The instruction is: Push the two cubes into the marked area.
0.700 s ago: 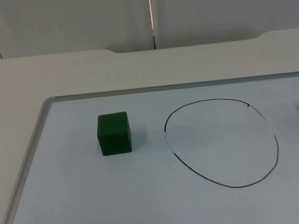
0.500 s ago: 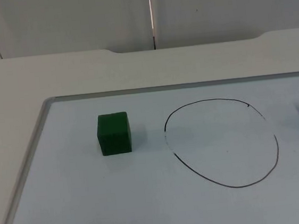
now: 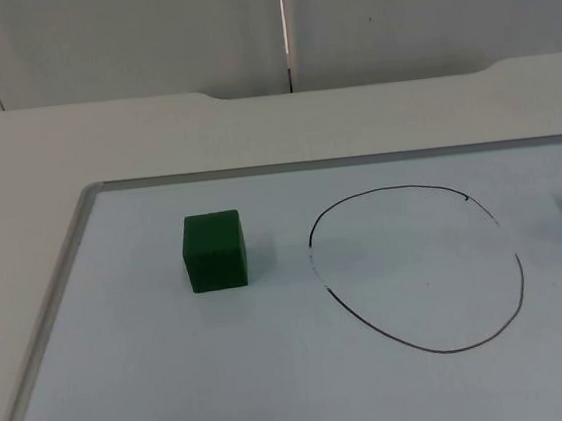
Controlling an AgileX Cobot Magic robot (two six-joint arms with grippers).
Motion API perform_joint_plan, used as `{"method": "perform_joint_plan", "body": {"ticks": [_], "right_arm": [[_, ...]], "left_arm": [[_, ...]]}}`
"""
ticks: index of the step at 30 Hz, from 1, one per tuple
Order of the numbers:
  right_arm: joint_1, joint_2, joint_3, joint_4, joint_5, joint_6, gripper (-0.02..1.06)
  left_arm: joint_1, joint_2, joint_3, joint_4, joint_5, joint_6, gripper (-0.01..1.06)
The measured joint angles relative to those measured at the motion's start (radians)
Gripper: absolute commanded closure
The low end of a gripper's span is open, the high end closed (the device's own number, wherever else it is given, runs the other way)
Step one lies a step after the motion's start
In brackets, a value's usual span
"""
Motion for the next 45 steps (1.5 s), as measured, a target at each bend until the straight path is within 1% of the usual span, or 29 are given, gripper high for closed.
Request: {"method": "perform_joint_plan", "body": {"ticks": [13,18,23,27,31,32,36,37,38,40,42,43,45], "right_arm": [[0.003,0.000,0.000,0.000,0.000,0.000,-0.01],[0.003,0.000,0.000,0.000,0.000,0.000,-0.01],[0.003,0.000,0.000,0.000,0.000,0.000,-0.01],[0.003,0.000,0.000,0.000,0.000,0.000,-0.01],[0.003,0.000,0.000,0.000,0.000,0.000,-0.01],[0.003,0.000,0.000,0.000,0.000,0.000,-0.01],[0.003,0.000,0.000,0.000,0.000,0.000,-0.01],[0.003,0.000,0.000,0.000,0.000,0.000,-0.01],[0.003,0.000,0.000,0.000,0.000,-0.002,-0.01],[0.003,0.000,0.000,0.000,0.000,-0.004,-0.01],[0.003,0.000,0.000,0.000,0.000,-0.005,-0.01],[0.003,0.000,0.000,0.000,0.000,-0.005,-0.01],[0.003,0.000,0.000,0.000,0.000,-0.005,-0.01]], "left_arm": [[0.000,0.002,0.000,-0.013,0.000,0.018,0.00],[0.000,0.002,-0.033,-0.013,-0.019,0.027,0.00],[0.000,0.045,-0.061,-0.013,-0.029,0.038,0.00],[0.000,0.091,-0.069,-0.013,-0.044,0.047,0.03],[0.000,0.135,-0.069,-0.016,-0.076,0.051,0.10],[0.000,0.149,-0.069,-0.018,-0.088,0.051,0.10],[0.000,0.209,-0.069,-0.065,-0.153,0.072,0.18],[0.000,0.209,-0.069,-0.065,-0.153,0.072,0.21],[0.000,0.224,-0.070,-0.081,-0.167,0.082,0.21],[0.000,0.265,-0.070,-0.104,-0.195,0.094,0.29],[0.000,0.282,-0.070,-0.115,-0.203,0.097,0.42],[0.000,0.305,-0.070,-0.125,-0.212,0.102,0.42],[0.000,0.356,-0.070,-0.162,-0.237,0.134,0.58]]}}
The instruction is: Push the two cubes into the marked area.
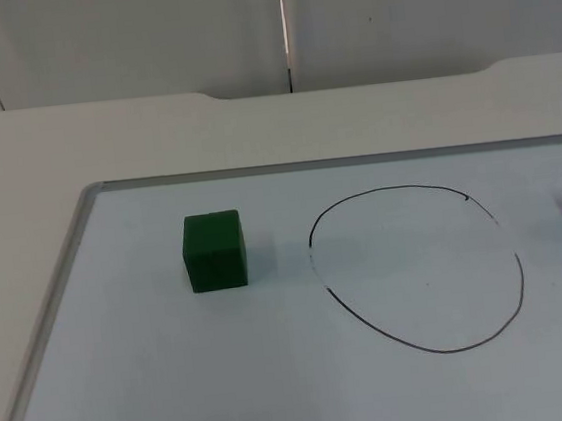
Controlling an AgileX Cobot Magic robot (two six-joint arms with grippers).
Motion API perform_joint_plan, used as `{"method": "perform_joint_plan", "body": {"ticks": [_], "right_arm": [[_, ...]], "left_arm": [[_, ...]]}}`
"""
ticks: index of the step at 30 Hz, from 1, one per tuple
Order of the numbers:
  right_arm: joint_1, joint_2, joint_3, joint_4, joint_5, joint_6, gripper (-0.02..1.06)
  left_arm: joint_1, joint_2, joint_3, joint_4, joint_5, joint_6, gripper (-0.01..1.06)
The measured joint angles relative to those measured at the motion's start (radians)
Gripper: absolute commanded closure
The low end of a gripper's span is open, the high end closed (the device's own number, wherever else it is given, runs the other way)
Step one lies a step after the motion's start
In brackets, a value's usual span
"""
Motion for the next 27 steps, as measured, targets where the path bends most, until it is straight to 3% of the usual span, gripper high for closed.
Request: {"method": "perform_joint_plan", "body": {"ticks": [2,3,8,16,27], "right_arm": [[0.000,0.000,0.000,0.000,0.000,0.000,-0.01],[0.000,0.000,0.000,0.000,0.000,0.000,-0.01],[0.000,0.000,0.000,0.000,0.000,0.002,-0.01],[0.000,0.000,0.000,0.000,0.000,0.002,-0.01],[0.000,0.000,0.000,0.000,0.000,0.002,-0.01]], "left_arm": [[0.000,0.020,0.000,-0.025,-0.013,0.023,0.72],[0.000,0.040,0.000,-0.051,-0.026,0.053,0.72],[0.000,0.119,0.000,-0.218,-0.081,0.199,1.05],[0.000,0.304,0.000,-0.493,-0.103,0.445,1.05],[0.000,0.440,0.000,-0.654,-0.180,0.578,1.05]]}}
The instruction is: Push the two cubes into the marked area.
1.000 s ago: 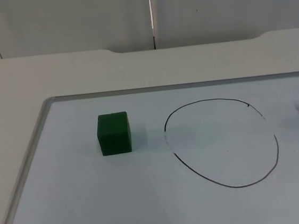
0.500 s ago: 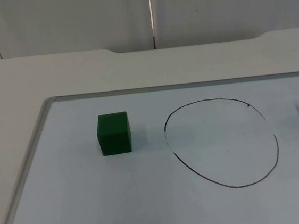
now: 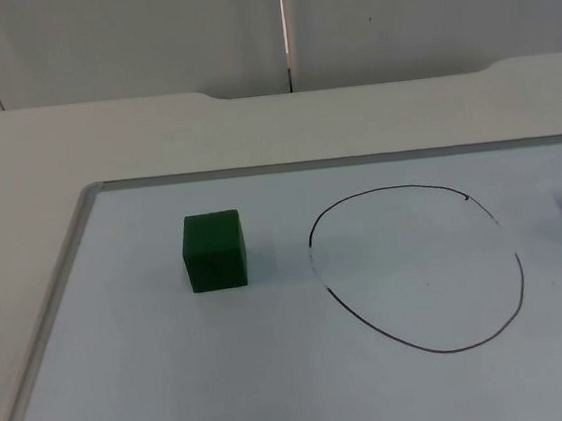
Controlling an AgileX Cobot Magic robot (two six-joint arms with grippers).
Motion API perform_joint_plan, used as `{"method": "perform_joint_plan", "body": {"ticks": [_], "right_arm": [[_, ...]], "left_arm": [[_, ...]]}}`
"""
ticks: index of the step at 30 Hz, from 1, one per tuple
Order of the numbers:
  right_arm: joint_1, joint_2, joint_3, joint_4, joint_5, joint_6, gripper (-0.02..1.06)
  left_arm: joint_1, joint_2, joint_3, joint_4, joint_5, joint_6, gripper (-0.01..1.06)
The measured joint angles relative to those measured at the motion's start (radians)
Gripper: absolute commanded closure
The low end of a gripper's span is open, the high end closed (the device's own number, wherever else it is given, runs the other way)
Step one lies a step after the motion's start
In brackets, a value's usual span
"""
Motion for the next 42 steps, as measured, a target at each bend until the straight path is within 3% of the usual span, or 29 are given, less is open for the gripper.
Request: {"method": "perform_joint_plan", "body": {"ticks": [17,22,31,42], "right_arm": [[0.000,0.000,0.000,0.000,0.000,0.000,-0.01],[0.000,0.000,0.000,0.000,0.000,0.000,-0.01],[0.000,0.000,0.000,0.000,0.000,0.000,-0.01],[0.000,0.000,0.000,0.000,0.000,0.000,-0.01]], "left_arm": [[0.000,0.143,0.000,-0.233,-0.038,0.204,1.05],[-0.016,0.217,0.000,-0.277,-0.085,0.240,1.05],[-0.180,0.435,-0.038,-0.288,-0.295,0.257,1.05],[-0.190,0.648,-0.163,-0.302,-0.355,0.259,1.05]]}}
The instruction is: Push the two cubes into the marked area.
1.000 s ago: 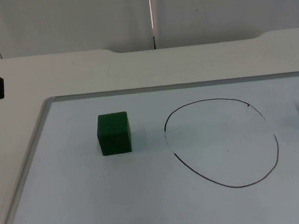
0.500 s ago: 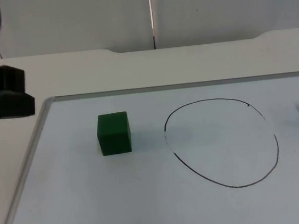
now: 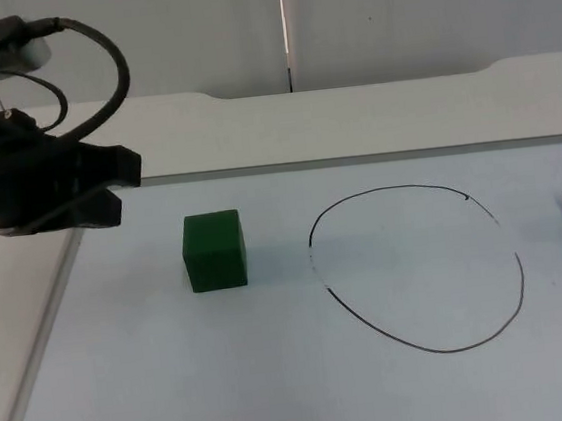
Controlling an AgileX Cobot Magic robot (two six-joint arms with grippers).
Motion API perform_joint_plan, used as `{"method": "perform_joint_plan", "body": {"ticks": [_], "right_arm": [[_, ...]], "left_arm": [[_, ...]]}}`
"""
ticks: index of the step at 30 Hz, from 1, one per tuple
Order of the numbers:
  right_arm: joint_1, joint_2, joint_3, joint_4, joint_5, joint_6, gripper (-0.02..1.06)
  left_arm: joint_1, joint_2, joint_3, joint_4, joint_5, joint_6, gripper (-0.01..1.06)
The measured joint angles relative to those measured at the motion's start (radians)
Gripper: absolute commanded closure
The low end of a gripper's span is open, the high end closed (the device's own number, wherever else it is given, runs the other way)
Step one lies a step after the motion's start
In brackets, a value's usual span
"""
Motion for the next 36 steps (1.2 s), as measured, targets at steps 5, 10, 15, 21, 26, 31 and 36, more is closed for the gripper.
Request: {"method": "perform_joint_plan", "body": {"ticks": [5,10,15,21,26,31,36], "right_arm": [[0.000,0.000,0.000,0.000,0.000,0.000,-0.01],[0.000,0.000,0.000,0.000,0.000,0.000,-0.01],[0.000,0.000,0.000,0.000,0.000,0.000,-0.01],[0.000,0.000,0.000,0.000,0.000,0.000,-0.01],[0.000,0.000,0.000,0.000,0.000,0.000,-0.01],[0.000,0.000,0.000,0.000,0.000,0.000,-0.01],[0.000,0.000,0.000,0.000,0.000,0.000,-0.01]], "left_arm": [[0.000,0.087,-0.059,-0.013,0.000,0.000,1.05],[0.000,0.161,-0.105,-0.018,0.000,0.000,1.05],[0.000,0.220,-0.136,-0.027,-0.007,0.000,1.05],[0.000,0.279,-0.171,-0.036,-0.045,0.002,1.05],[0.000,0.340,-0.200,-0.042,-0.057,0.002,1.05],[0.000,0.414,-0.247,-0.043,-0.060,0.002,1.05],[0.000,0.448,-0.261,-0.043,-0.058,0.002,1.05]]}}
